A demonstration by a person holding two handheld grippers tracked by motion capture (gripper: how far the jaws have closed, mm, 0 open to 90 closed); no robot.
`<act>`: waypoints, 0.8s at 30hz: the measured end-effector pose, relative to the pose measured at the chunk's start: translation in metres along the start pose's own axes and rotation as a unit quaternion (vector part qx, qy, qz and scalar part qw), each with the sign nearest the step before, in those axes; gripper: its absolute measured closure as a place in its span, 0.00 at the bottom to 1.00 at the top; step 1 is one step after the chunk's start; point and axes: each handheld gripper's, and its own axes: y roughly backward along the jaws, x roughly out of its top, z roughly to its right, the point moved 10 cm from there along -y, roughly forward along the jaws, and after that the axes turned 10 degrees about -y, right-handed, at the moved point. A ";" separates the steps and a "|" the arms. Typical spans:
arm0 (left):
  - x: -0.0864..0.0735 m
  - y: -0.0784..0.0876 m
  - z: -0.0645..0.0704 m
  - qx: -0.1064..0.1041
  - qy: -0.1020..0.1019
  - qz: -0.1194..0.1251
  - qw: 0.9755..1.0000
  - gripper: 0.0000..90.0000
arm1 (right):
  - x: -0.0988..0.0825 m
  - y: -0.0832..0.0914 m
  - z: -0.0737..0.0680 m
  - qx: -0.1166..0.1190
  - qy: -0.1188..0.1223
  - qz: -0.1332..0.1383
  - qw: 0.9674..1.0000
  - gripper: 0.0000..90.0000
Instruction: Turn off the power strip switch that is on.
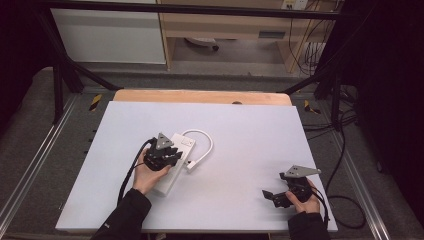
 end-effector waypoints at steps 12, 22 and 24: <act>-0.003 -0.007 0.001 -0.003 0.007 -0.003 1.000 0.91 | 0.000 0.000 0.000 0.000 0.001 0.000 1.000 0.01; -0.004 -0.010 0.001 -0.007 0.005 -0.005 1.000 0.97 | 0.000 0.000 0.000 0.000 0.001 0.000 1.000 0.01; -0.004 -0.011 0.002 -0.006 0.006 -0.006 1.000 0.98 | 0.000 0.000 0.000 0.000 0.001 0.000 1.000 0.01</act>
